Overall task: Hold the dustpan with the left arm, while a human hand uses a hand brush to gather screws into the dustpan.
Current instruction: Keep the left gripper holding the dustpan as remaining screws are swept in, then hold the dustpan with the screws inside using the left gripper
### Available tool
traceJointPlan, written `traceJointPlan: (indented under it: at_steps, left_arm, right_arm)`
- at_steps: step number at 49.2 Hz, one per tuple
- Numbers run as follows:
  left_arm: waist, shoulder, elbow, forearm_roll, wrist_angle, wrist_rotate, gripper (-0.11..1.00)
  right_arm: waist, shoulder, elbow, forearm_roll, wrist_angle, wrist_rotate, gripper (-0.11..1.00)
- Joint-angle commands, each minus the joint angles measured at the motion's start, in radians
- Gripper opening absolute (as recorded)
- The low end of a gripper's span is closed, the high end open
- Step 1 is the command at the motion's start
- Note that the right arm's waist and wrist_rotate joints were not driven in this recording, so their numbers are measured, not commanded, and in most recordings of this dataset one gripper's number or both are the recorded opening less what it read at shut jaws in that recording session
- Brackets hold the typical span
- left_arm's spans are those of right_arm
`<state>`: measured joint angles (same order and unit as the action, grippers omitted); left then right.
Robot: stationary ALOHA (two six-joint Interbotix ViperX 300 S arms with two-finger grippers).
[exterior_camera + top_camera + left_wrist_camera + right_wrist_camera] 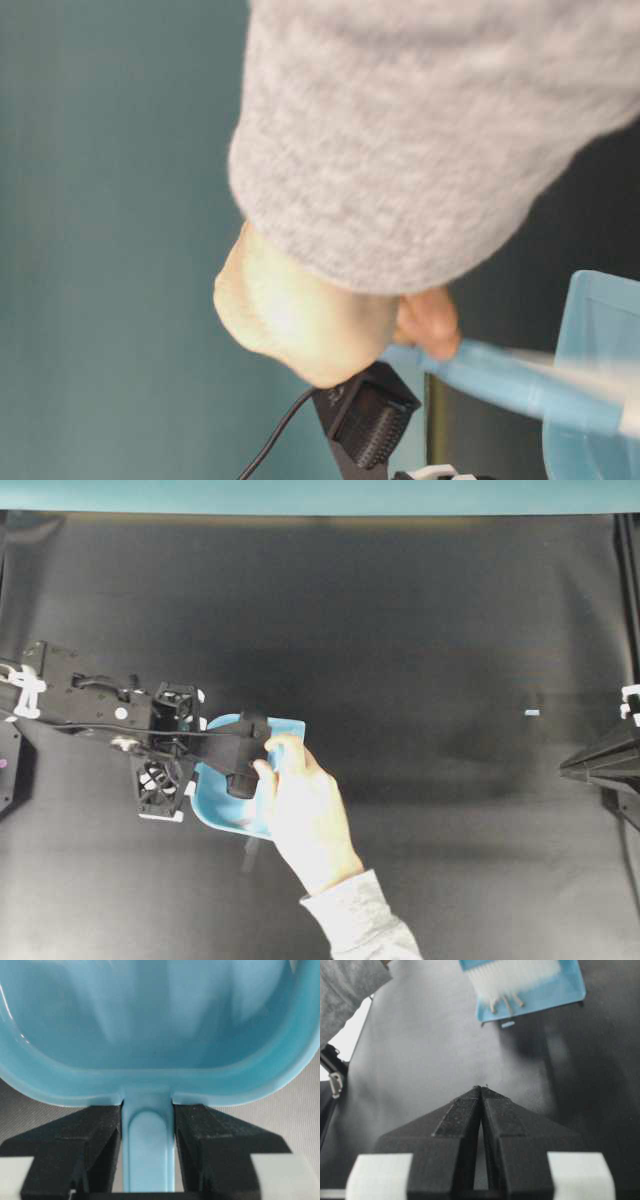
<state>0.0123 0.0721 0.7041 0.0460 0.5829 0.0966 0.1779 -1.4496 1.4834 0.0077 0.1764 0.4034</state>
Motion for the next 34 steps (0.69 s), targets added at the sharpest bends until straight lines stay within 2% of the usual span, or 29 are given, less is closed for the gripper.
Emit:
traceJointPlan:
  at_steps: [1, 9, 16, 26, 34]
  left_arm:
    - [-0.005, 0.025, 0.015, -0.002, -0.133, -0.060, 0.31]
    - [-0.006, 0.000, 0.081, 0.000, -0.264, -0.144, 0.31]
    - [-0.006, -0.029, 0.150, -0.002, -0.403, -0.190, 0.31]
    - [-0.011, -0.078, 0.267, -0.002, -0.686, -0.209, 0.31]
    - [-0.011, -0.091, 0.287, -0.002, -0.713, -0.207, 0.31]
  right_arm:
    - [0.000, 0.005, -0.003, 0.002, -0.005, 0.000, 0.00]
    - [0.000, 0.005, -0.005, 0.002, -0.005, 0.000, 0.00]
    - [0.000, 0.005, -0.003, 0.002, -0.005, 0.000, 0.00]
    - [0.000, 0.003, -0.003, 0.002, -0.005, 0.000, 0.00]
    - [0.000, 0.000, -0.003, 0.002, -0.005, 0.000, 0.00]
